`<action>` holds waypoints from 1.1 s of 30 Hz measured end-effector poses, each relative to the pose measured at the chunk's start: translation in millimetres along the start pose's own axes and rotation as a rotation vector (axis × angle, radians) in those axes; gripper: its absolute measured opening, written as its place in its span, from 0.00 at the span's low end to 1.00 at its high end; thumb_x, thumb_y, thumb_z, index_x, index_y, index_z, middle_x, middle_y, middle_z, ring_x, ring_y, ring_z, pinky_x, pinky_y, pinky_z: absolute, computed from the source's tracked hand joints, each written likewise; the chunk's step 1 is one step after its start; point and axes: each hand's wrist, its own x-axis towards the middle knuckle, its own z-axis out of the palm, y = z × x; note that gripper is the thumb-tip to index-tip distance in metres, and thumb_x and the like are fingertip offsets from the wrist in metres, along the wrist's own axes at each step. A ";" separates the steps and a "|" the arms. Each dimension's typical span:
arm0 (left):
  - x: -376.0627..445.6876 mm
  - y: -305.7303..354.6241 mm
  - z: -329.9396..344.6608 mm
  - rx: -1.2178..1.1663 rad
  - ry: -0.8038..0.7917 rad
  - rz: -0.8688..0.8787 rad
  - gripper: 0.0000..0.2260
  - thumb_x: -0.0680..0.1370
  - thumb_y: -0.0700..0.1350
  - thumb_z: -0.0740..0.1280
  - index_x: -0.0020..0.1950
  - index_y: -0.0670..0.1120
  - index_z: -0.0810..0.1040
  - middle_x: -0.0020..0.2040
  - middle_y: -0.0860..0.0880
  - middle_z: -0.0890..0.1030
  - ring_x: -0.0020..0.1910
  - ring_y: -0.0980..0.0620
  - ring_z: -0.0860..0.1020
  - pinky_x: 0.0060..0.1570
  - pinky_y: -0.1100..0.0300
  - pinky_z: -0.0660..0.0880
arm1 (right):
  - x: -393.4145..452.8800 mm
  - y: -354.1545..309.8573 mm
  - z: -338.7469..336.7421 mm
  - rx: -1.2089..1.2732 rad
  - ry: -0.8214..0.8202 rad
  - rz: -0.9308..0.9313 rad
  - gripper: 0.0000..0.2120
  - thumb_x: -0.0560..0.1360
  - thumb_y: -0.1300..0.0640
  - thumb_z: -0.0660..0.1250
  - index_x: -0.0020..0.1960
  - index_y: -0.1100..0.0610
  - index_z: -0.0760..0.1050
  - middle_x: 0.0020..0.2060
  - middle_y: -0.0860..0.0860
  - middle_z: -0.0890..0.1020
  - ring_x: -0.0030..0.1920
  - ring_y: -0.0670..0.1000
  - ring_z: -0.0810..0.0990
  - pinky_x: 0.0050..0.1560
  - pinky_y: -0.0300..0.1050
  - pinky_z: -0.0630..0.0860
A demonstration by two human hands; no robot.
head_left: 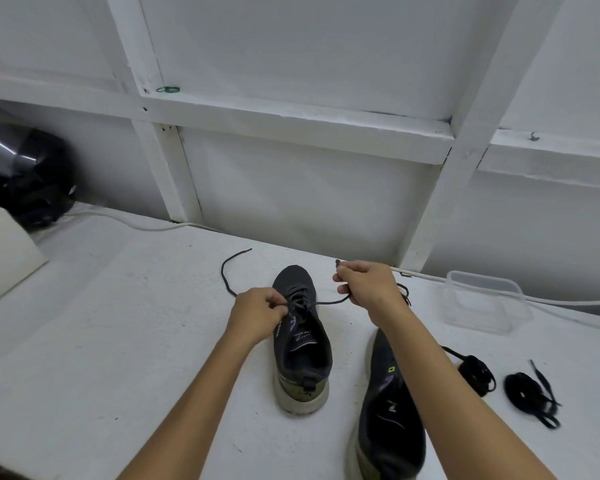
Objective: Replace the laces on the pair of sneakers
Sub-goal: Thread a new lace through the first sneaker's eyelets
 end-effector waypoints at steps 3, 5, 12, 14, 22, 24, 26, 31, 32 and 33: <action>1.9 4.7 -4.7 -0.081 0.141 0.140 0.07 0.77 0.41 0.71 0.45 0.53 0.82 0.43 0.60 0.81 0.43 0.66 0.79 0.44 0.74 0.73 | -1.1 0.9 1.4 -0.100 -0.010 -0.044 0.05 0.78 0.57 0.70 0.46 0.53 0.84 0.38 0.46 0.86 0.26 0.39 0.77 0.26 0.33 0.69; 3.5 12.5 -10.7 -0.136 0.163 0.259 0.09 0.77 0.37 0.71 0.47 0.53 0.83 0.45 0.61 0.81 0.45 0.68 0.79 0.45 0.77 0.73 | -2.7 -1.1 5.0 -0.179 -0.059 -0.075 0.06 0.78 0.55 0.70 0.44 0.50 0.84 0.38 0.44 0.86 0.28 0.40 0.77 0.28 0.32 0.72; 13.3 39.6 -27.2 -0.252 0.130 0.442 0.09 0.78 0.37 0.70 0.47 0.51 0.84 0.46 0.58 0.85 0.47 0.64 0.82 0.48 0.73 0.75 | -12.3 -7.2 19.9 -0.254 -0.425 -0.150 0.03 0.76 0.53 0.73 0.48 0.48 0.86 0.32 0.38 0.83 0.29 0.36 0.76 0.28 0.27 0.68; 14.0 37.6 -29.3 -0.353 0.028 0.384 0.14 0.81 0.35 0.62 0.50 0.50 0.84 0.48 0.58 0.86 0.51 0.61 0.83 0.54 0.65 0.77 | -13.1 -8.1 20.2 -0.227 -0.436 -0.165 0.03 0.76 0.52 0.73 0.44 0.49 0.85 0.31 0.40 0.81 0.27 0.38 0.74 0.27 0.29 0.68; 11.5 14.6 -29.6 -0.542 -0.164 0.338 0.20 0.79 0.29 0.60 0.59 0.51 0.80 0.58 0.56 0.83 0.60 0.55 0.82 0.59 0.60 0.78 | -15.3 -9.1 20.2 -0.183 -0.426 -0.165 0.04 0.79 0.56 0.69 0.45 0.52 0.81 0.33 0.44 0.82 0.34 0.43 0.76 0.32 0.32 0.71; 9.3 7.9 -28.9 -0.516 -0.207 0.353 0.20 0.78 0.30 0.63 0.62 0.51 0.78 0.58 0.56 0.84 0.59 0.56 0.82 0.57 0.64 0.77 | -16.9 -11.1 20.9 -0.078 -0.428 -0.140 0.03 0.77 0.60 0.69 0.48 0.53 0.80 0.38 0.47 0.84 0.35 0.44 0.77 0.32 0.34 0.72; 8.0 2.8 -28.4 -0.512 -0.215 0.338 0.18 0.77 0.35 0.70 0.62 0.53 0.79 0.57 0.56 0.84 0.55 0.55 0.84 0.57 0.64 0.78 | -18.4 -13.3 20.1 -0.020 -0.425 -0.110 0.05 0.76 0.61 0.68 0.50 0.53 0.79 0.42 0.49 0.86 0.37 0.45 0.77 0.32 0.35 0.72; 5.4 2.3 -27.9 -0.494 -0.155 0.309 0.19 0.73 0.41 0.76 0.59 0.58 0.80 0.55 0.58 0.84 0.46 0.51 0.85 0.49 0.66 0.79 | -18.5 -18.4 17.0 0.068 -0.413 -0.084 0.04 0.79 0.61 0.66 0.51 0.53 0.76 0.47 0.52 0.88 0.38 0.45 0.77 0.35 0.38 0.71; 4.9 2.9 -27.8 -0.486 -0.158 0.313 0.19 0.73 0.40 0.76 0.60 0.57 0.79 0.55 0.58 0.84 0.45 0.52 0.85 0.49 0.66 0.78 | -18.5 -19.3 16.4 0.066 -0.410 -0.085 0.03 0.80 0.60 0.67 0.51 0.53 0.77 0.47 0.53 0.88 0.38 0.46 0.77 0.35 0.37 0.71; 4.4 3.6 -28.2 -0.483 -0.169 0.312 0.20 0.73 0.40 0.76 0.62 0.56 0.78 0.55 0.57 0.84 0.45 0.53 0.84 0.48 0.66 0.78 | -18.8 -20.1 15.8 0.071 -0.414 -0.085 0.03 0.80 0.60 0.67 0.51 0.54 0.77 0.48 0.54 0.87 0.39 0.47 0.78 0.36 0.37 0.72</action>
